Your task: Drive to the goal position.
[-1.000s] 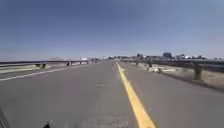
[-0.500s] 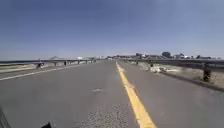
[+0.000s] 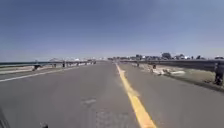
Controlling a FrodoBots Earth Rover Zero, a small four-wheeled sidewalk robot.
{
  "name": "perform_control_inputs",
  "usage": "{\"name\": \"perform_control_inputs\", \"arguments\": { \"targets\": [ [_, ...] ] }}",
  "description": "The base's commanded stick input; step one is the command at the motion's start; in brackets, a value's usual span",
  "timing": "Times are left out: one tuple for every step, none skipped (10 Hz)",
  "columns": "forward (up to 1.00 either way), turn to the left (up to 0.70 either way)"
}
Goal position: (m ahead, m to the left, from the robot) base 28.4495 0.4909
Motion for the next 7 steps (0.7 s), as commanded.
{"name": "perform_control_inputs", "arguments": {
  "targets": [
    [0.85,0.00],
    [0.85,0.00],
    [0.85,0.00],
    [0.85,0.00],
    [0.85,0.00],
    [0.85,0.00],
    [0.85,0.00]
  ]
}}
